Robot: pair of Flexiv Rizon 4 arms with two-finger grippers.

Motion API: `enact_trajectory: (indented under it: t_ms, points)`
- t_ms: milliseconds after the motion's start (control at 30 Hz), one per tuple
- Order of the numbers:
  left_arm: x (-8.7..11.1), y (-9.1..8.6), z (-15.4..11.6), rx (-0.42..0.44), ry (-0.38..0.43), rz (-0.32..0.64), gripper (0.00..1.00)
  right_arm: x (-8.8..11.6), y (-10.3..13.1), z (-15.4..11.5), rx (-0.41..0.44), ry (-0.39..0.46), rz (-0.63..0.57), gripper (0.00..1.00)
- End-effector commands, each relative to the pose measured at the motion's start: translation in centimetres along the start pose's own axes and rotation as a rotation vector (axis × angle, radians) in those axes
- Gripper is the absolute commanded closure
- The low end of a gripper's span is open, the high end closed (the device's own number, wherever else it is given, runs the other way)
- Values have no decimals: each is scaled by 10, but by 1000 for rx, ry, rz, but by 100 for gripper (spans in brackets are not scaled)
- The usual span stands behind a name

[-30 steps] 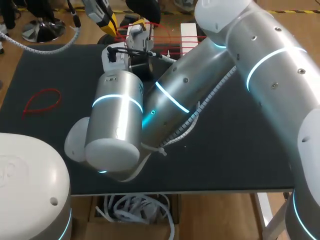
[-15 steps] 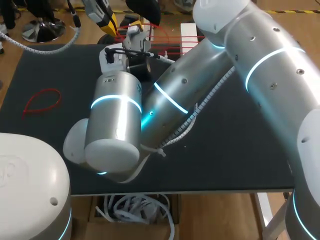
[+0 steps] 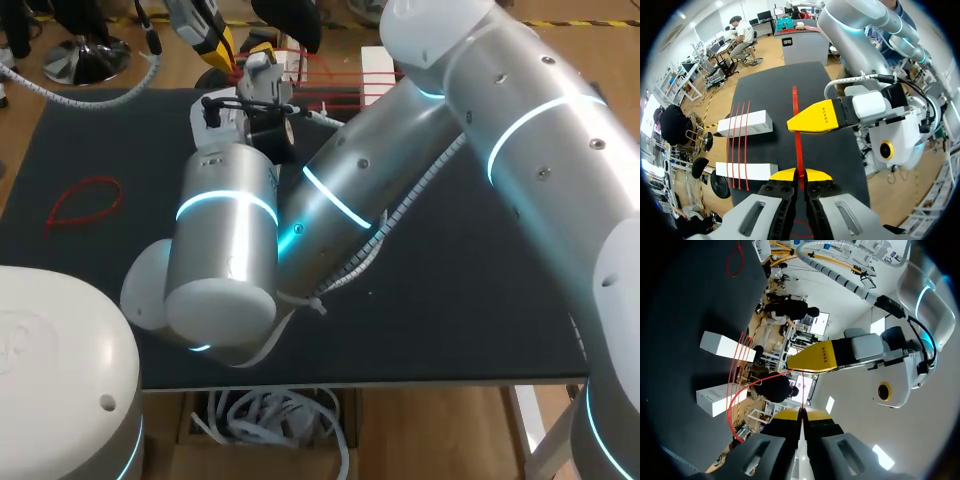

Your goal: Grab the tape and strap the tape.

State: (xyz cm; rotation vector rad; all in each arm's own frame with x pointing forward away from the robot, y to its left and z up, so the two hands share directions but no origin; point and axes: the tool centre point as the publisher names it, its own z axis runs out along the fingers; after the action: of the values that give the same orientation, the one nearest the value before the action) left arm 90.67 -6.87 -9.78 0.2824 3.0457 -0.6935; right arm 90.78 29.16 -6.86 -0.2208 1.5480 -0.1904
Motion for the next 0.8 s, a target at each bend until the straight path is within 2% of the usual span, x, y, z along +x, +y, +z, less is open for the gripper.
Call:
enact_trajectory:
  t_ms: [33, 800]
  points:
    - [0, -1, -1, -4, 2, -2, 100, -2, 5, 0, -2, 1, -4, 100]
    - [0, -1, -1, -4, 2, -2, 100, -4, 21, 0, -23, -2, -9, 100]
